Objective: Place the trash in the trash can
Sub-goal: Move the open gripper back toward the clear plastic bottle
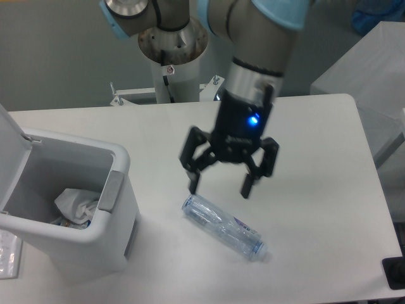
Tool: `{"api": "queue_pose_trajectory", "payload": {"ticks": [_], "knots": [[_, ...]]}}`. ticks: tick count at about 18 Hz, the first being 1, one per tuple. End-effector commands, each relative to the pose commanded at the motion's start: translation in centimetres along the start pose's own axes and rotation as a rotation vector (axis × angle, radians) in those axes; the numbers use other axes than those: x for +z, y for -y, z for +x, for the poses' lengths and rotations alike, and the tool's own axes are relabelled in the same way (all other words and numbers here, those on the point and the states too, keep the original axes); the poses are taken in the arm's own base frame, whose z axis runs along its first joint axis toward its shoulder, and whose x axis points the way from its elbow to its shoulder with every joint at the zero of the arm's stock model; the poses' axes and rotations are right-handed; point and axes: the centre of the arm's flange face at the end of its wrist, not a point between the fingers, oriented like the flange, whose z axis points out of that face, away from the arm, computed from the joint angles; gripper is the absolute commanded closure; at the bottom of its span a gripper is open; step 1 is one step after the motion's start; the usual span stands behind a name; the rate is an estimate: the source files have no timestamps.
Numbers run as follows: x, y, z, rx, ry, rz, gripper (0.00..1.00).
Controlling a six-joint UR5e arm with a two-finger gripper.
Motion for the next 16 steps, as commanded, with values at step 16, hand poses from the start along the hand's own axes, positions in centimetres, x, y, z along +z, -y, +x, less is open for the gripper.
{"api": "queue_pose_trajectory", "payload": {"ticks": [16], "knots": [[8.8,-0.5,-7.4,-0.124,0.155,-0.229,0.00]]}}
